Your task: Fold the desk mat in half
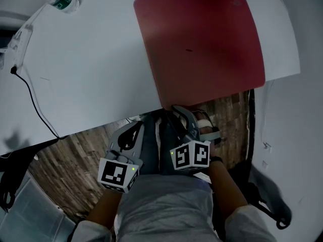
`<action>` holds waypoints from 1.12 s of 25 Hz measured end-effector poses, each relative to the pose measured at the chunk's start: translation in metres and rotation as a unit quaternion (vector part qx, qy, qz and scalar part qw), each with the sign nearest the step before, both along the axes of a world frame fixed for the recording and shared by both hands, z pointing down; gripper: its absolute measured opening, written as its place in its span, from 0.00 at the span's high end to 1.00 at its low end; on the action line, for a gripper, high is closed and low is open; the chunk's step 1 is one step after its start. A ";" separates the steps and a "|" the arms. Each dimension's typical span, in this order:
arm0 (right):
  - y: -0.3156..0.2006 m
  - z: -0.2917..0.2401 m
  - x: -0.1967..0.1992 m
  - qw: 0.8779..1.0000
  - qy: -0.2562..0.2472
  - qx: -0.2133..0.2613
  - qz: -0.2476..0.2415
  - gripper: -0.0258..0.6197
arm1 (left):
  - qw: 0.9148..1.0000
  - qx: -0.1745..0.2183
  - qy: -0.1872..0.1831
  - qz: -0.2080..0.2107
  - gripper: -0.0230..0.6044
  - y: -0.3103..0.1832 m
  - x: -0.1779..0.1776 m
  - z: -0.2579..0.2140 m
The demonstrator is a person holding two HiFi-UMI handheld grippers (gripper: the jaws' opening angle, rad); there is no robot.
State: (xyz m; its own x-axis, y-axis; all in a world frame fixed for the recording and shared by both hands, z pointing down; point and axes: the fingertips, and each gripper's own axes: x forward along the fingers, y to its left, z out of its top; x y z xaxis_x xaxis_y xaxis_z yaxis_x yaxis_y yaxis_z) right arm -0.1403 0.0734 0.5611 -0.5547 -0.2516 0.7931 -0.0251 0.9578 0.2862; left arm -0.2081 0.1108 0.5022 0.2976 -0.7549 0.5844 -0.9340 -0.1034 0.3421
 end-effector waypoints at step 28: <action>-0.015 -0.032 -0.004 0.996 -0.044 0.009 0.081 0.93 | 1.000 0.007 0.013 0.017 0.93 -0.003 -0.004 -0.011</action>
